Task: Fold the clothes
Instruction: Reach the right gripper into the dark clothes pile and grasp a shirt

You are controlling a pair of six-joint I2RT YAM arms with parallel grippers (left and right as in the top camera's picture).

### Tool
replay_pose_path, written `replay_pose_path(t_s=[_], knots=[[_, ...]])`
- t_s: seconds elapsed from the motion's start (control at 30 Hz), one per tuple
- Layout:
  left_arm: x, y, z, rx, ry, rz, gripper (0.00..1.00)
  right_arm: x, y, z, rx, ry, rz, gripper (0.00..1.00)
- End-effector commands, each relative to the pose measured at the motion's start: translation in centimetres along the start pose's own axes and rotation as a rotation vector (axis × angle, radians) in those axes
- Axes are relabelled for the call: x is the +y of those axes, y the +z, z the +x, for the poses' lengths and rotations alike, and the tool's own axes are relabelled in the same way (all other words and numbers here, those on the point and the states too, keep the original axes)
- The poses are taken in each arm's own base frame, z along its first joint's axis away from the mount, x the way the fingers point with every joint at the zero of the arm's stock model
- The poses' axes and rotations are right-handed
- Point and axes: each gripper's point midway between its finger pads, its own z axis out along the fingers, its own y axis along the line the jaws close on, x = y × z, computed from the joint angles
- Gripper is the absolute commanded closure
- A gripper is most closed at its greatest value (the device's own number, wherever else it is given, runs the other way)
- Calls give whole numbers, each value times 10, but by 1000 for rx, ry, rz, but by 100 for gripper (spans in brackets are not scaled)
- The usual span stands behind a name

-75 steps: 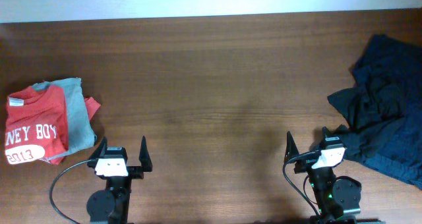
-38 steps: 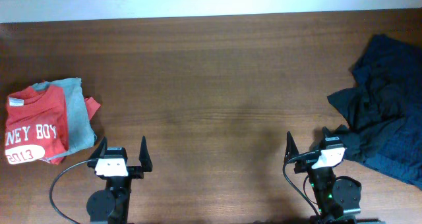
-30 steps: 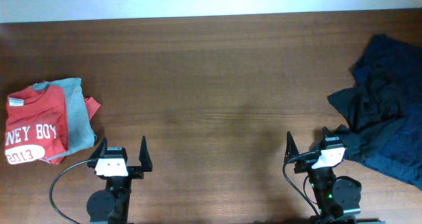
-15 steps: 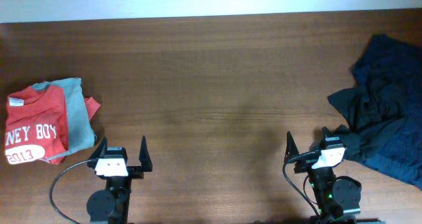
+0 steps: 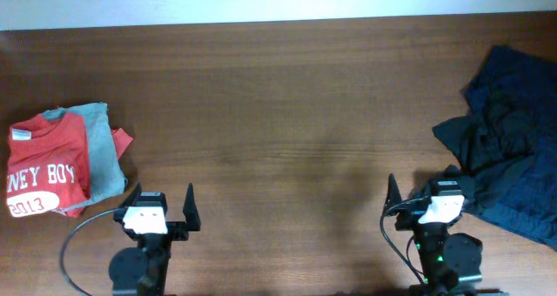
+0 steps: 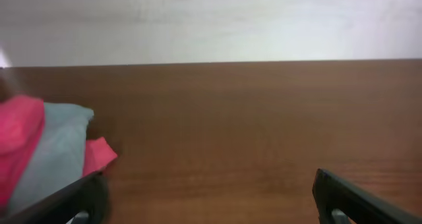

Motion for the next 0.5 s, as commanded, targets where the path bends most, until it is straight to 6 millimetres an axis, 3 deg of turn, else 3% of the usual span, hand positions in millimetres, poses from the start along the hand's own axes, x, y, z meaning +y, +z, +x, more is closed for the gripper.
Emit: replay_pose_path(t_s=[0.0, 0.23, 0.47], knots=[[-4, -8, -41, -34, -10, 20, 1, -14, -15, -34, -40, -1, 79, 1], [-4, 5, -77, 129, -14, 19, 1, -16, -20, -56, 81, -6, 99, 1], [-4, 24, -97, 348, -19, 17, 1, -16, 1, -57, 395, -40, 119, 1]])
